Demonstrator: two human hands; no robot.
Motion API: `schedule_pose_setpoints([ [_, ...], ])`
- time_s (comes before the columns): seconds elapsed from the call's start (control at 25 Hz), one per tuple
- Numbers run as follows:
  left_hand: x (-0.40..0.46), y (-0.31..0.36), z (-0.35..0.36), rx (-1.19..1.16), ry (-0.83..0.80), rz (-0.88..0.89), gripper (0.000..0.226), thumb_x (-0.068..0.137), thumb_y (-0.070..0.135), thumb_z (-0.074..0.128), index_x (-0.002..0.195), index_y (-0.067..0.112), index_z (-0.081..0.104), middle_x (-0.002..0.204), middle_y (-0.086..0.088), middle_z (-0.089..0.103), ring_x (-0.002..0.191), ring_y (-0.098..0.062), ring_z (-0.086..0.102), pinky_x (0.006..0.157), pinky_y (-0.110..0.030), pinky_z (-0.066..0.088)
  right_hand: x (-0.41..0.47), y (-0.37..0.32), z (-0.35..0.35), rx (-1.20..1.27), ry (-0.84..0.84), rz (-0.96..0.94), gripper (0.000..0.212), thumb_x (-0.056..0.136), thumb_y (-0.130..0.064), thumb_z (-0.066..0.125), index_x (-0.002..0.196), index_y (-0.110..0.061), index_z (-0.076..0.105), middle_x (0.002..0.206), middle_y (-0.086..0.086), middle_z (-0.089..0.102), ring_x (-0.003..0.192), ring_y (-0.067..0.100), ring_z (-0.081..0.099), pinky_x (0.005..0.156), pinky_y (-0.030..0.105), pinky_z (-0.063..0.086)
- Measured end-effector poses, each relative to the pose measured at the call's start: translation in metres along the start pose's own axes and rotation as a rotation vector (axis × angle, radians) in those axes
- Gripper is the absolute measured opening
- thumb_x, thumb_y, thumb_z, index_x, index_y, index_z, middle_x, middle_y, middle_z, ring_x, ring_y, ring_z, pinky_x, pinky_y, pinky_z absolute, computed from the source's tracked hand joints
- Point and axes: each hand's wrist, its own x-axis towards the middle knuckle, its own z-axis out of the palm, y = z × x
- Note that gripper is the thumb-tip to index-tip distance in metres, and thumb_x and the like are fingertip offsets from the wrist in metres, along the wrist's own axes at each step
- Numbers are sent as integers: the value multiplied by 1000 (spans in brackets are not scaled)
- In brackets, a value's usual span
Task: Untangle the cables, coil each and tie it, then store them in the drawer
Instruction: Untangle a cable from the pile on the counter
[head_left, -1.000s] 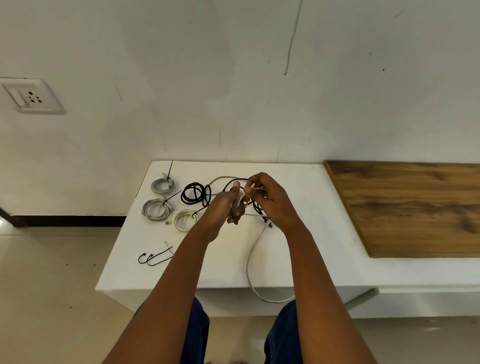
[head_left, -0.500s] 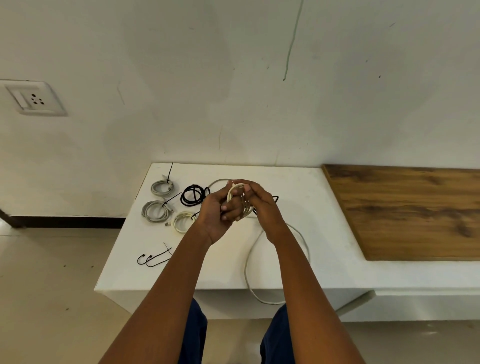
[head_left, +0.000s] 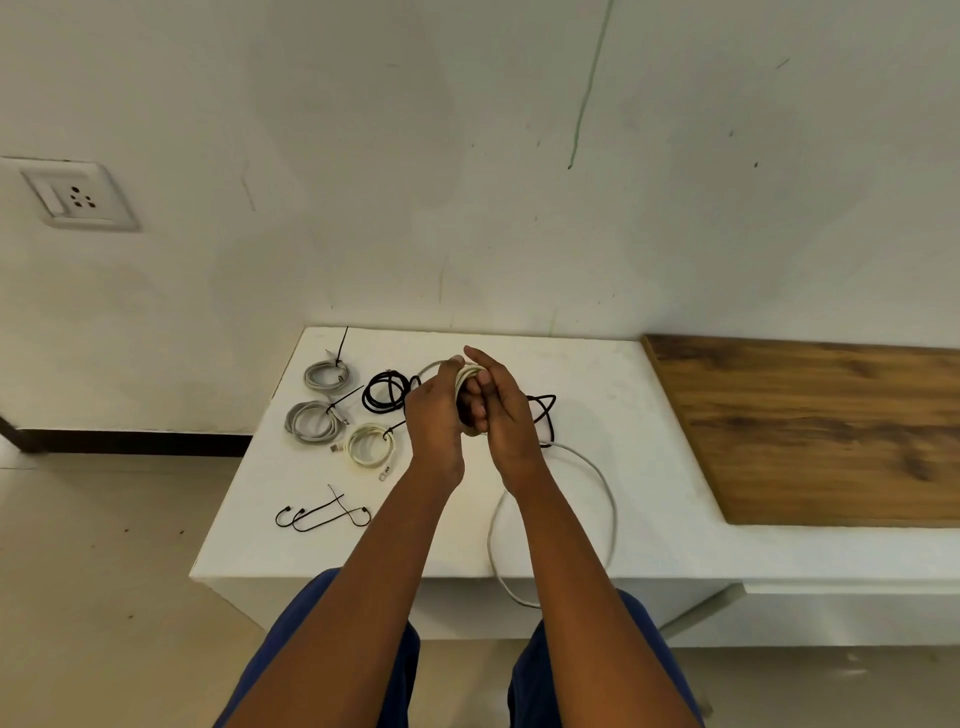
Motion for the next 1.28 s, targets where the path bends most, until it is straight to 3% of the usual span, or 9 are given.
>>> schedule_pose_setpoints([
  [0.12,-3,1,0,-16,30,11,41,86,25,56,47,15,58,40,-3,48,35,-13,42,37,-19,35,0,1,3,9,3,-8,38,101,-3,30,137,-5,42,67,1,38,51,0,38,53,12,36],
  [0.36,0,10,-14,-51,-196,-95,47,96,26,46,56,12,67,46,-4,56,40,-16,51,45,-21,46,0,2,0,75,4,10,35,101,-7,30,126,-12,54,72,-5,53,63,-4,52,63,10,42],
  [0.48,-5,13,-13,-3,-83,-107,34,88,23,58,59,10,70,48,-4,60,39,-15,54,45,-21,48,0,2,2,152,-10,69,34,101,-12,31,121,-6,58,79,-14,63,73,-5,58,67,10,45],
  [0.64,-5,11,-14,67,117,-31,34,82,38,69,61,11,68,50,-2,64,41,-12,56,52,-23,51,-3,0,4,47,4,12,29,101,-16,37,120,-18,58,106,-13,65,101,2,60,93,24,47],
  [0.76,-8,4,-19,531,155,223,54,91,57,43,62,16,62,53,3,64,48,-4,57,56,-23,43,-4,3,4,-48,54,-14,31,102,-16,37,125,-14,56,99,-4,61,90,10,54,87,25,45],
  [0.84,-10,-3,-24,771,48,373,52,97,53,32,74,13,57,61,2,60,56,-9,55,56,-27,38,-3,2,5,-50,85,3,32,101,-11,36,128,-11,54,99,1,59,86,7,53,82,20,43],
  [1.0,-5,-9,-35,860,-52,460,31,101,34,29,90,12,46,66,3,52,56,-8,48,50,-21,32,-8,0,14,120,84,124,33,101,-27,37,122,-17,60,103,-11,63,95,2,56,86,18,43],
  [1.08,-5,-10,-40,892,-59,519,28,101,32,29,89,12,45,63,4,51,54,-8,47,46,-17,32,-9,-1,15,162,86,193,35,99,-36,38,119,-21,63,90,-11,63,83,5,55,78,19,46],
  [1.28,-3,-6,-58,918,-145,517,22,102,23,32,90,10,44,64,5,50,53,-5,45,48,-18,30,-13,-9,5,361,-41,382,22,97,-22,47,117,-20,56,70,-3,62,62,6,59,66,24,52],
])
